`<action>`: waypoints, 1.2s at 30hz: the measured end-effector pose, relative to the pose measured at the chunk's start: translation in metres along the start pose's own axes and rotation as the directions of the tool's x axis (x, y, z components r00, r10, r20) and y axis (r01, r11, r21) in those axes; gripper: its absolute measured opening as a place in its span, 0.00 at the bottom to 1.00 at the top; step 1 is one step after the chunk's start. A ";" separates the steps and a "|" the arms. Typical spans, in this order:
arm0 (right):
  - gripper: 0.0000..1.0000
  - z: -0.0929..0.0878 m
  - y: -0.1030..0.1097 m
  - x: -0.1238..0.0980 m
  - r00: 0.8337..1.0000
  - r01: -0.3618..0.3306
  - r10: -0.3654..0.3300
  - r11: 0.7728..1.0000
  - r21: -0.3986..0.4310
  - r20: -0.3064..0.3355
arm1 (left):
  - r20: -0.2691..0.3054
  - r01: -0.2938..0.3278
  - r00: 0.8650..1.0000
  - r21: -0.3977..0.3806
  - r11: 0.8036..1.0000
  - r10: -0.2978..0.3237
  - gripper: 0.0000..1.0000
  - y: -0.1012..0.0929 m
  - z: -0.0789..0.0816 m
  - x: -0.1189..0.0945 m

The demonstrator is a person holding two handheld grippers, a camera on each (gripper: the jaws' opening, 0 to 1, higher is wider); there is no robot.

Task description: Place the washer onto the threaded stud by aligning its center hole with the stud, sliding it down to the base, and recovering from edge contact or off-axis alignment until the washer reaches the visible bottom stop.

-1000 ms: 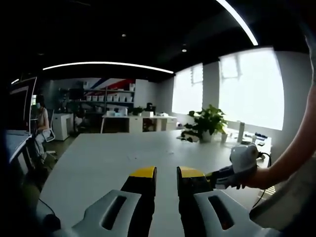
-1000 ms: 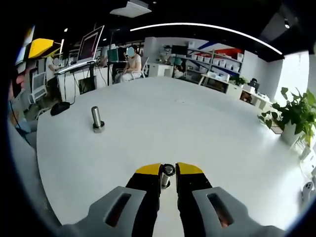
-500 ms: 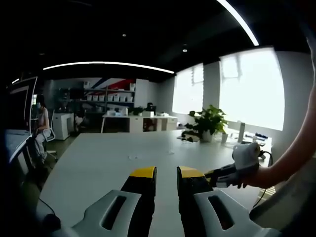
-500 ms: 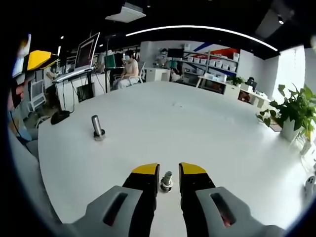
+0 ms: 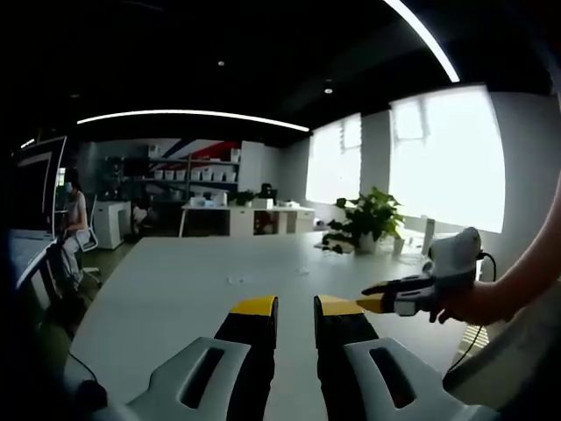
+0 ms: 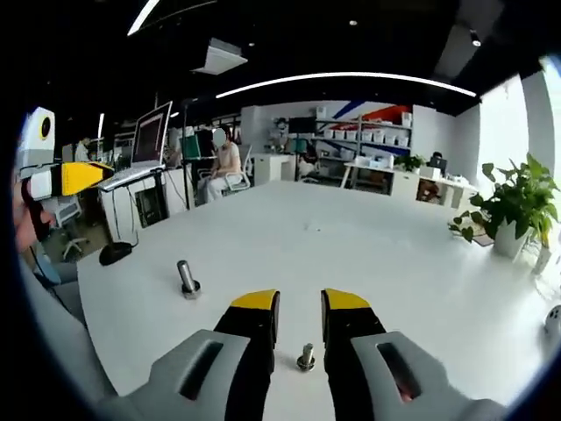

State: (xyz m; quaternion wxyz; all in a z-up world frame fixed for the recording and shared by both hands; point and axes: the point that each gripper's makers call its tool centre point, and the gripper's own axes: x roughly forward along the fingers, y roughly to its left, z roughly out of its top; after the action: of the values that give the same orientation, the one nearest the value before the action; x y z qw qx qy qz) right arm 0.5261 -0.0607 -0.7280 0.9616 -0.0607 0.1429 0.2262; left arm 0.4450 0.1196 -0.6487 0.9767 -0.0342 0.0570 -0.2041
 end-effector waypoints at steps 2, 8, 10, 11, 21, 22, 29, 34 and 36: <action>0.23 0.005 -0.001 -0.004 1.000 -0.002 0.002 1.000 0.023 0.012 | 0.001 0.003 1.000 0.001 1.000 -0.003 0.14 -0.001 0.000 0.000; 0.29 0.014 0.002 -0.015 1.000 -0.008 0.007 1.000 0.013 0.029 | 0.002 0.006 1.000 -0.001 1.000 -0.006 0.14 -0.001 0.000 0.000; 0.29 0.017 0.008 -0.019 0.999 -0.023 0.024 1.000 -0.018 0.036 | 0.000 0.008 1.000 0.000 1.000 -0.008 0.14 -0.002 0.000 0.000; 0.29 0.018 0.011 -0.022 0.999 -0.030 0.031 0.999 -0.023 0.033 | -0.003 0.010 1.000 0.004 1.000 -0.010 0.14 -0.002 -0.001 0.000; 0.29 0.027 0.000 -0.042 0.997 0.036 -0.038 0.999 0.023 0.072 | -0.010 0.048 0.999 0.037 0.998 -0.047 0.14 -0.015 -0.002 0.001; 0.30 0.027 0.000 -0.043 0.997 0.038 -0.040 0.999 0.035 0.069 | -0.011 0.047 0.999 0.037 0.998 -0.047 0.14 -0.015 -0.002 0.001; 0.30 0.037 -0.002 -0.055 0.993 0.051 -0.056 0.997 0.049 0.106 | -0.014 0.043 0.999 0.037 0.998 -0.043 0.14 -0.014 -0.003 0.001; 0.30 0.033 -0.006 -0.059 0.991 0.057 -0.060 0.998 0.033 0.119 | -0.016 0.042 0.999 0.047 0.998 -0.041 0.14 -0.014 -0.003 0.002; 0.30 0.032 -0.008 -0.059 0.990 0.059 -0.063 0.998 0.037 0.123 | -0.015 0.040 0.999 0.047 0.998 -0.039 0.14 -0.013 -0.002 0.002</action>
State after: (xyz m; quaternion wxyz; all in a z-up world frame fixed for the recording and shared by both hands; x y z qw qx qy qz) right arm 0.4867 -0.0870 -0.6792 0.9760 -0.0348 0.0849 0.1975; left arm 0.4412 0.1068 -0.6500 0.9726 -0.0109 0.0581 -0.2250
